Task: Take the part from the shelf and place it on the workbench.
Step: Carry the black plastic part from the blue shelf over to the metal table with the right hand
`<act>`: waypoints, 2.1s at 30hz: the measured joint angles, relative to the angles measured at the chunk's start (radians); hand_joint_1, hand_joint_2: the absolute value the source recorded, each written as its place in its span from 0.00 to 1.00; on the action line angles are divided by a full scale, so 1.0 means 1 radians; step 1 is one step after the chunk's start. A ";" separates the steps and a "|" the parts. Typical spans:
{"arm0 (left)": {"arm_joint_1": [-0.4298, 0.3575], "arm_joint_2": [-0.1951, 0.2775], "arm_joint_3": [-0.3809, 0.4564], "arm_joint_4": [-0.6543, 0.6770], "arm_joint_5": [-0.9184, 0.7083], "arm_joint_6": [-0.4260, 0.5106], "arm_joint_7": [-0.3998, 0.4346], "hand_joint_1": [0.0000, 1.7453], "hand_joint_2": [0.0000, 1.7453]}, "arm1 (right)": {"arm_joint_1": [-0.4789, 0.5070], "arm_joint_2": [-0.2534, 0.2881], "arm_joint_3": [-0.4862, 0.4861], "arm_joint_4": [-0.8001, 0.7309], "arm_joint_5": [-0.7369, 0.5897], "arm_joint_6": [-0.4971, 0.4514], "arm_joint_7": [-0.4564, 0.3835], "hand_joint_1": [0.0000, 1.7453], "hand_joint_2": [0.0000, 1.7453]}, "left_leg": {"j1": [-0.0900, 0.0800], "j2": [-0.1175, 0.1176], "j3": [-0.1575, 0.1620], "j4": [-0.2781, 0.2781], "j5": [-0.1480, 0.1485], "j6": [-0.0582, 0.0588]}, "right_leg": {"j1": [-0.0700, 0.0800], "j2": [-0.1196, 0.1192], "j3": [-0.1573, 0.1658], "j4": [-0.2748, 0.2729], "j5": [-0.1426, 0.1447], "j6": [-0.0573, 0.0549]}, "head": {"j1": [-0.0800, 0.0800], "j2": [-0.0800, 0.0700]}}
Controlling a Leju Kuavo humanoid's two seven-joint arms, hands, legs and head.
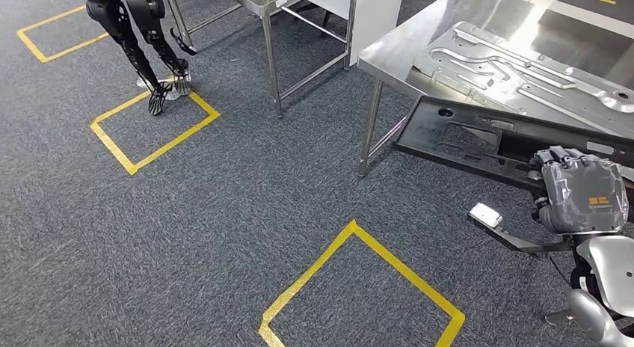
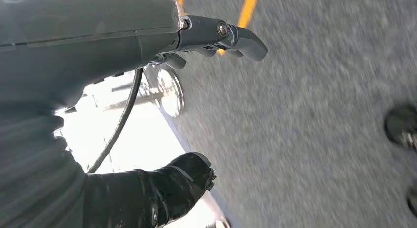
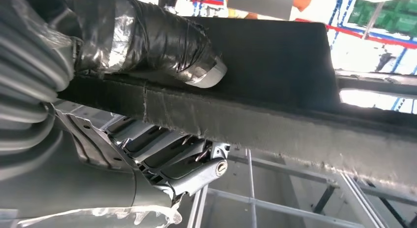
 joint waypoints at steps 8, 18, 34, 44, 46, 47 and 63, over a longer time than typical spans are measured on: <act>0.001 -0.004 -0.005 0.000 0.022 -0.037 0.019 0.00 1.00 | -0.004 0.022 -0.005 0.015 -0.013 -0.002 -0.007 1.00 1.00 | 0.006 0.111 0.009 -0.034 0.017 0.009 | 0.001 -0.138 -0.105 0.238 -0.108 0.029 | 0.006 0.000; -0.007 -0.005 -0.017 0.000 0.012 -0.058 0.043 0.00 1.00 | -0.038 0.043 -0.003 0.040 -0.049 0.025 -0.032 1.00 1.00 | 0.004 0.137 -0.005 0.042 -0.052 -0.040 | 0.003 -0.163 0.025 -0.016 -0.006 -0.013 | 0.005 0.000; 0.001 -0.004 -0.036 -0.001 0.020 0.000 -0.003 0.00 1.00 | -0.050 0.098 0.000 0.054 0.014 -0.021 0.022 1.00 1.00 | 0.002 0.061 -0.007 0.000 0.002 -0.026 | 0.012 -0.117 0.019 -0.010 -0.002 -0.013 | 0.005 0.000; -0.002 -0.004 -0.045 -0.001 0.024 0.010 -0.022 0.00 1.00 | -0.041 0.140 0.005 0.046 0.049 -0.029 0.024 1.00 1.00 | -0.007 0.061 -0.013 0.009 -0.001 -0.005 | 0.003 -0.116 0.020 -0.023 0.007 0.016 | 0.005 0.000; -0.004 -0.004 -0.046 -0.001 0.029 0.010 -0.025 0.00 1.00 | -0.044 0.152 0.010 0.046 0.065 -0.029 0.024 1.00 1.00 | 0.001 0.065 -0.005 -0.010 0.009 0.007 | 0.004 -0.118 0.019 -0.017 0.002 0.022 | 0.005 0.000; -0.005 -0.004 -0.047 -0.001 0.031 0.010 -0.025 0.00 1.00 | -0.049 0.158 0.014 0.047 0.073 -0.030 0.025 1.00 1.00 | 0.005 0.068 0.001 -0.021 0.015 0.013 | 0.005 -0.122 0.011 0.002 -0.012 0.021 | 0.005 0.000; -0.009 0.022 -0.057 -0.002 0.054 -0.007 -0.022 0.00 1.00 | -0.189 0.287 0.143 0.118 0.130 -0.018 0.034 1.00 1.00 | 0.025 0.078 -0.019 0.068 -0.055 -0.055 | -0.006 -0.138 0.009 0.018 -0.026 -0.013 | 0.001 0.000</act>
